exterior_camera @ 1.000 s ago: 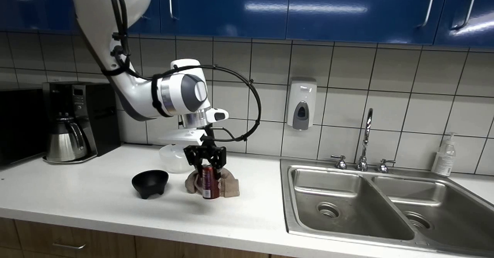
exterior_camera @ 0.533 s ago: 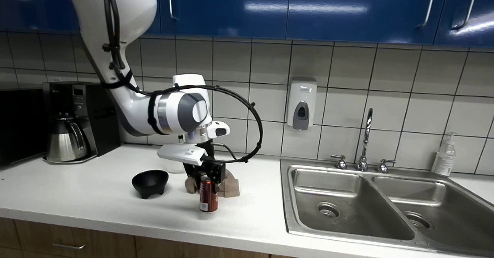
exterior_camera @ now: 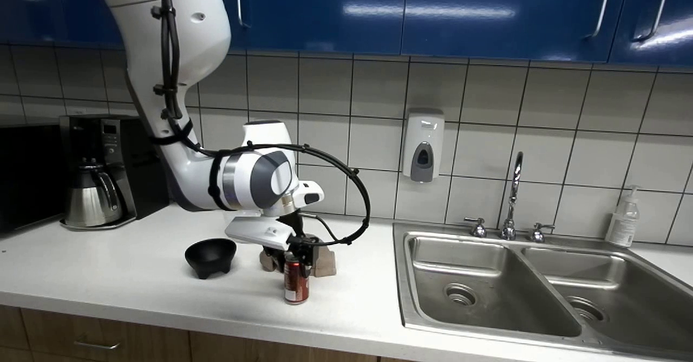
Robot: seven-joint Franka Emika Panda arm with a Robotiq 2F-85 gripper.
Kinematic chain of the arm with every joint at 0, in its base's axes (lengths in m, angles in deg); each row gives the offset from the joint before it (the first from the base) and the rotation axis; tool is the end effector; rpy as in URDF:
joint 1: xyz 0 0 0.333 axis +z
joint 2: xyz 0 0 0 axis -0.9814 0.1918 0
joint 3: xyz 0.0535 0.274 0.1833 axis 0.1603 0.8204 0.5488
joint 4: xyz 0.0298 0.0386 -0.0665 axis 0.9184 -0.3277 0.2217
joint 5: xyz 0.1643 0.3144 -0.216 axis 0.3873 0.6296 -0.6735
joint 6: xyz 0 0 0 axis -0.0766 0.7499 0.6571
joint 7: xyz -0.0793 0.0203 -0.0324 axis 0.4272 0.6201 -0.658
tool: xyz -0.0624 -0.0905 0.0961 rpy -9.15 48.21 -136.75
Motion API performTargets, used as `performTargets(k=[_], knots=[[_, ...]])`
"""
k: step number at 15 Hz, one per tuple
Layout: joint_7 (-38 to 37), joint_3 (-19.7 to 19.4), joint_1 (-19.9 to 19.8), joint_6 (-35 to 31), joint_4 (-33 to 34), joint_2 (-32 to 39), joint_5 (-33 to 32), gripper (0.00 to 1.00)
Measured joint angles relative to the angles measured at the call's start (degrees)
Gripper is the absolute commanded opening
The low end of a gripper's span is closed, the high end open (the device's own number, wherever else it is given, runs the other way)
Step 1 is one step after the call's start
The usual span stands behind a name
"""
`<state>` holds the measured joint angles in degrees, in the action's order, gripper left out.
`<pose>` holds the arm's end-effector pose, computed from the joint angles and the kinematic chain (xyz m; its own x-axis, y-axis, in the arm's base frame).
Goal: Remove the red can bottle from the opaque bowl and put it on the kitchen countertop
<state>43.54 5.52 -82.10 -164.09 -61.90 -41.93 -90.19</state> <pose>0.5177 -0.1141 0.1792 0.9572 -0.1952 0.2135 -0.2173 -0.9724 0.0852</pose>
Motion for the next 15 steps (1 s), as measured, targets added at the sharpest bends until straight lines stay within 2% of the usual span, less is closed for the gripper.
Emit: performTargets(k=[1, 2, 3, 5, 10, 15], knots=[[0.59, 0.10, 0.00, -0.35, 0.00, 0.10, 0.62, 0.88], [1.35, 0.25, 0.00, -0.51, 0.00, 0.14, 1.32, 0.89], [1.93, 0.37, 0.00, -0.52, 0.00, 0.15, 1.86, 0.96], [3.09, 0.66, 0.00, -0.50, 0.00, 0.17, 2.70, 1.00], [3.83, 0.55, 0.03, 0.90, 1.70, -0.33, 2.84, 1.00], [3.83, -0.06, 0.13, 8.61, 6.15, -4.44, 2.42, 1.00]])
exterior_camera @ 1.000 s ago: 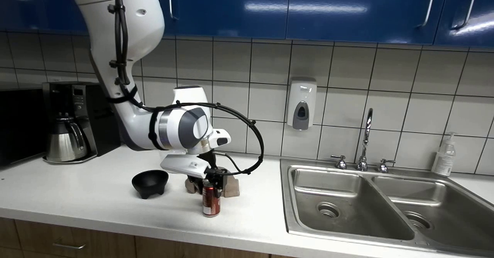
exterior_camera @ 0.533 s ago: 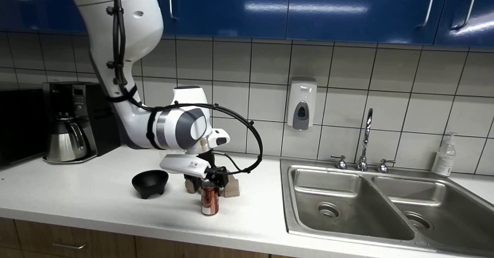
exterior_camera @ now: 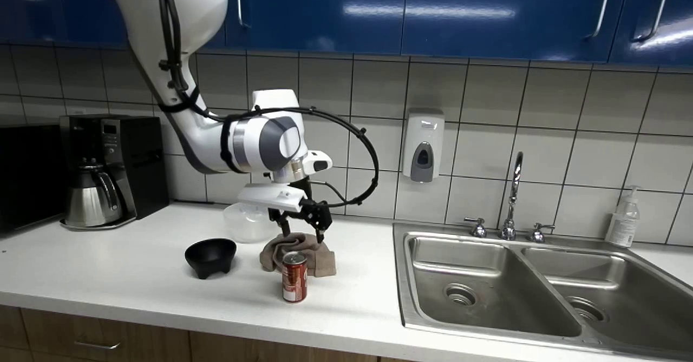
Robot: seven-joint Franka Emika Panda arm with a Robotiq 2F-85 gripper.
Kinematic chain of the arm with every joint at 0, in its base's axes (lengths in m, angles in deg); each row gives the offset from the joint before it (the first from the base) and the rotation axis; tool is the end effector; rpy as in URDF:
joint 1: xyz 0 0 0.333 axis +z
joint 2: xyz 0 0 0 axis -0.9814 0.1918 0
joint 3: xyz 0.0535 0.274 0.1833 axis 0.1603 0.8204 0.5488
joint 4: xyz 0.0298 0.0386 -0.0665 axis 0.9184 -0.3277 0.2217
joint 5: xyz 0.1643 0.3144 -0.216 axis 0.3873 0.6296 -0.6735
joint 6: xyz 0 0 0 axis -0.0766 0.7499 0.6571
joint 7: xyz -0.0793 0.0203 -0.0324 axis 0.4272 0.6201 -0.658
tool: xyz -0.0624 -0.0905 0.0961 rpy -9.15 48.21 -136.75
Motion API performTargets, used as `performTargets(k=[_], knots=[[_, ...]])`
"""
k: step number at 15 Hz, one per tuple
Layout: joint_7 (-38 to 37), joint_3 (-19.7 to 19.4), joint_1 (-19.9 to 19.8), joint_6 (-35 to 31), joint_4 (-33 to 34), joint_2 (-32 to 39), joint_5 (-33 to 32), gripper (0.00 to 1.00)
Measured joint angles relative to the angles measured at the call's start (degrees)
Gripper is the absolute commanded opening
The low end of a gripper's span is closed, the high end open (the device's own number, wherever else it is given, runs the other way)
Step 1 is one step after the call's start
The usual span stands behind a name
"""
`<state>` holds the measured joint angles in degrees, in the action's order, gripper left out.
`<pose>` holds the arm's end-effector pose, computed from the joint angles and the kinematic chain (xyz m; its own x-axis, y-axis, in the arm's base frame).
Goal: Remove the red can bottle from the opaque bowl and put it on the kitchen countertop
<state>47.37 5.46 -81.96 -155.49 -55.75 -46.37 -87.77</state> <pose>0.5538 -0.1245 0.2466 0.9533 -0.1773 0.2444 -0.2035 -0.9753 0.0862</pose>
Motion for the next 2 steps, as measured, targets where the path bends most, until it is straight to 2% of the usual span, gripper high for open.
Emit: performTargets(k=[2], knots=[[0.00, 0.04, 0.07, 4.30, 1.17, -1.76, -0.40, 1.00]])
